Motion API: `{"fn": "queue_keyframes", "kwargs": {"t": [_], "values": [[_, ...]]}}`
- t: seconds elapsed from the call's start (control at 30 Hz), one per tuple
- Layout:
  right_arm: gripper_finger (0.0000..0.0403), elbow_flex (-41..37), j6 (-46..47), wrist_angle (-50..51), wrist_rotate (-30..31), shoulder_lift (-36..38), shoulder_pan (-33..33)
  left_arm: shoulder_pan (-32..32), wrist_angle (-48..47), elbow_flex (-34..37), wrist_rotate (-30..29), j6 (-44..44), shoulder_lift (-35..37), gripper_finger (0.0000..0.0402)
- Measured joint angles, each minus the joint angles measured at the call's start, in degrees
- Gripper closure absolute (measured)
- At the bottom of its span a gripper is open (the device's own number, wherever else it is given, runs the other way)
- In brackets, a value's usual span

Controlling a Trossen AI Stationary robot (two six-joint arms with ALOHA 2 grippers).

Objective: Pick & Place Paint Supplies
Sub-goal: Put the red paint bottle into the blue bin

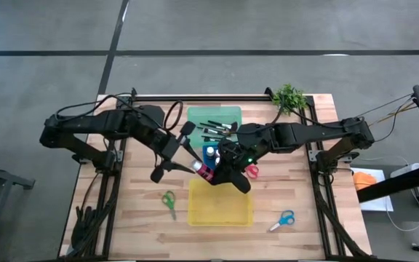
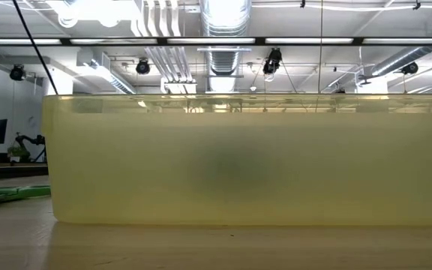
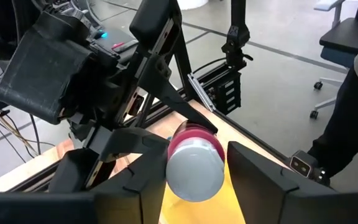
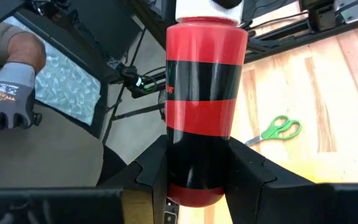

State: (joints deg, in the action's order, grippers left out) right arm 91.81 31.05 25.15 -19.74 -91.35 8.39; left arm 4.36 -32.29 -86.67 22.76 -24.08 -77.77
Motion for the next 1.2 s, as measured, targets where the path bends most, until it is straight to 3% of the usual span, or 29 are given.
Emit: {"fn": "queue_keyframes", "kwargs": {"t": [0.2, 0.33, 0.67, 0.77, 0.93, 1.07, 1.2], "values": [[0.0293, -0.02, -0.55, -0.10, -0.05, 0.00, -0.16, 0.00, 0.09, 0.00, 0.00, 1.51, -0.47, 0.0238], [0.0293, -0.02, -0.55, -0.22, -0.44, 0.00, -0.14, 0.00, 0.43, 0.00, 0.03, 1.58, -0.44, 0.0280], [0.0290, -0.02, 1.56, -0.63, 0.76, -0.11, -0.16, -0.37, -2.59, -0.48, -0.07, 1.34, -0.04, 0.0281], [0.0266, -0.02, 3.21, -0.95, 1.90, -0.13, -0.25, -0.41, -5.10, -0.92, -0.77, 1.27, 0.64, 0.0281], [0.0192, 0.06, 4.82, -0.16, 2.30, 0.11, -0.25, -0.70, -13.04, -0.76, -1.37, 1.52, 1.87, 0.0281], [0.0149, 0.09, 5.41, 3.45, 2.30, 0.41, 0.26, -0.72, -19.10, -0.23, -5.97, 0.37, 1.79, 0.0281], [0.0135, 0.09, 5.52, 9.67, 5.37, 1.08, 1.06, -0.74, -19.64, 0.76, -11.44, 0.26, 0.33, 0.0281]]}}
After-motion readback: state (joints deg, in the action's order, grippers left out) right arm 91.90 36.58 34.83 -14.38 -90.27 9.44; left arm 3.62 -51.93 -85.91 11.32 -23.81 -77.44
